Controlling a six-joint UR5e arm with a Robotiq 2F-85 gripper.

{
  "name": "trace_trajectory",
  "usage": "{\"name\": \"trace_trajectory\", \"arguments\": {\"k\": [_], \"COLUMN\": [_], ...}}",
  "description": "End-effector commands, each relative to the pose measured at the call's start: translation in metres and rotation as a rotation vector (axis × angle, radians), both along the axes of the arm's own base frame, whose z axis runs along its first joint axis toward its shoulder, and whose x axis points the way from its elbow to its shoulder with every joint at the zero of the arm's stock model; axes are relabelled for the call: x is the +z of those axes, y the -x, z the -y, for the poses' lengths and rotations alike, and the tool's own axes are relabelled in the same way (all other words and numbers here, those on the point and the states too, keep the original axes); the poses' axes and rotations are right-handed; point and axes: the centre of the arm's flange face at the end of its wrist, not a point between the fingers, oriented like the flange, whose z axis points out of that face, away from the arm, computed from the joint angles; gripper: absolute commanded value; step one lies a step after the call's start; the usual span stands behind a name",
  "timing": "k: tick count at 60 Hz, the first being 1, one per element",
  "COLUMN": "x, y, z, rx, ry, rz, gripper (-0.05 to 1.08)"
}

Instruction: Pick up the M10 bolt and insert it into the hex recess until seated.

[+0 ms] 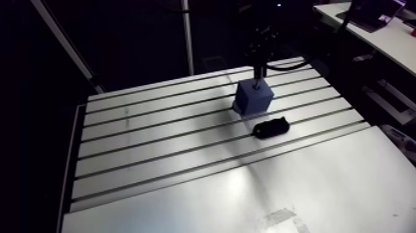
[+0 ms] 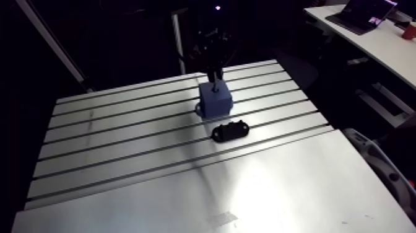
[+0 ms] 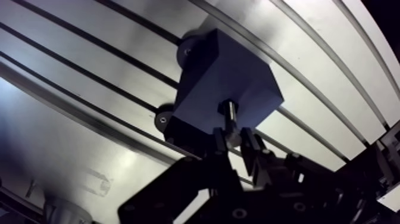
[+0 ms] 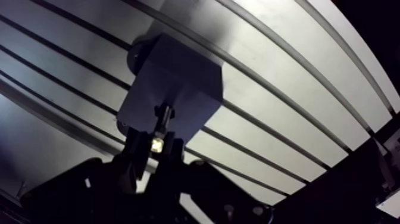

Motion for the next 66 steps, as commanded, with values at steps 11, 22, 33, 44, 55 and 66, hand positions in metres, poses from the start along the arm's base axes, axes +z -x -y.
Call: {"name": "trace_trajectory", "arguments": {"k": [11,22,33,44,55,66], "x": [-0.0028,-0.0034,-0.0049,-0.0069,-0.0053,-0.0058], "y": [-0.0012,0.0000,-0.0002,-0.0015,-0.0011,-0.0013], "z": [0.0002,-0.0002,-0.0001,0.0003,0.0004,0.0012], "rx": [0.000,-0.001,-0.001,-0.006,-0.006,-0.006], "ry": [0.001,0.000,0.001,0.001,0.002,0.000], "rz": [0.006,0.005,0.007,0.011,0.008,0.008], "gripper": [1.07,1.07,1.07,1.06,1.06,0.77]}}
